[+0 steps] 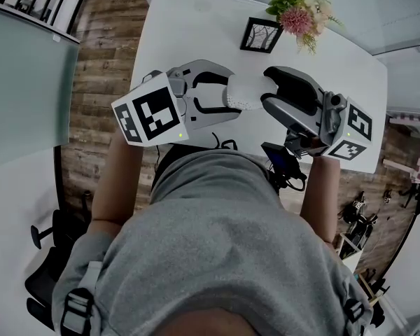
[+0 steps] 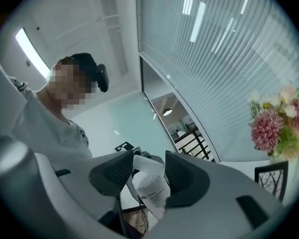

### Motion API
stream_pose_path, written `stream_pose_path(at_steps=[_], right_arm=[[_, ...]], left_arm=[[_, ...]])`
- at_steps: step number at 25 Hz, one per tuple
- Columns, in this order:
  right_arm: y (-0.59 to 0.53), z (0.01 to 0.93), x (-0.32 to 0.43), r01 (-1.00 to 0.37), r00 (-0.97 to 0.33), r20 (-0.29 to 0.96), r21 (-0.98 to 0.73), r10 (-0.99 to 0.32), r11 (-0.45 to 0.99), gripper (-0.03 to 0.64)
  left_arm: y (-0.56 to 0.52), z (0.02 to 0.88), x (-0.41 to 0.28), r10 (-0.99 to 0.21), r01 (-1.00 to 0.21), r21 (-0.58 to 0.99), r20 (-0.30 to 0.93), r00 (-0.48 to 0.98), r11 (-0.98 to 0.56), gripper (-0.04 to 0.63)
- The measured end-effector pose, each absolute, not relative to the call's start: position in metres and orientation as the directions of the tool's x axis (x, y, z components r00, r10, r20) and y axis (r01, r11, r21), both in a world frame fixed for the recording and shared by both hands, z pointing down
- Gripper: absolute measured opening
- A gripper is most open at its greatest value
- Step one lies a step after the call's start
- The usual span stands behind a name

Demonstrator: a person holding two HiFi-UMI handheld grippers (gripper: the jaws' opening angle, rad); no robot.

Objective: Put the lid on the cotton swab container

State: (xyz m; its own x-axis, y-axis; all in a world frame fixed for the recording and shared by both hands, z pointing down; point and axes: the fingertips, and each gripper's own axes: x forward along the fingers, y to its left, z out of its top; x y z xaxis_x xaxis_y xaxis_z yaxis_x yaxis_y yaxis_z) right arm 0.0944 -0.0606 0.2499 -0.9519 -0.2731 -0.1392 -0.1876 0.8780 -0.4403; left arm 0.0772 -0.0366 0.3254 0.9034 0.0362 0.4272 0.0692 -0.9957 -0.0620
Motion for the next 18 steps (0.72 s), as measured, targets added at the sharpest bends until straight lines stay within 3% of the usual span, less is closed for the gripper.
stream_pose_path(at_steps=[9, 18], right_arm=[[-0.036, 0.240, 0.082, -0.230, -0.970, -0.075, -0.041, -0.232, 0.972, 0.213], [-0.025, 0.238, 0.078, -0.240, -0.970, -0.051, 0.077, -0.237, 0.968, 0.212]], left_arm=[[-0.027, 0.309, 0.075, 0.160, 0.126, 0.130, 0.305, 0.939, -0.984, 0.195], [-0.020, 0.303, 0.072, 0.236, 0.182, 0.219, 0.255, 0.938, -0.959, 0.195]])
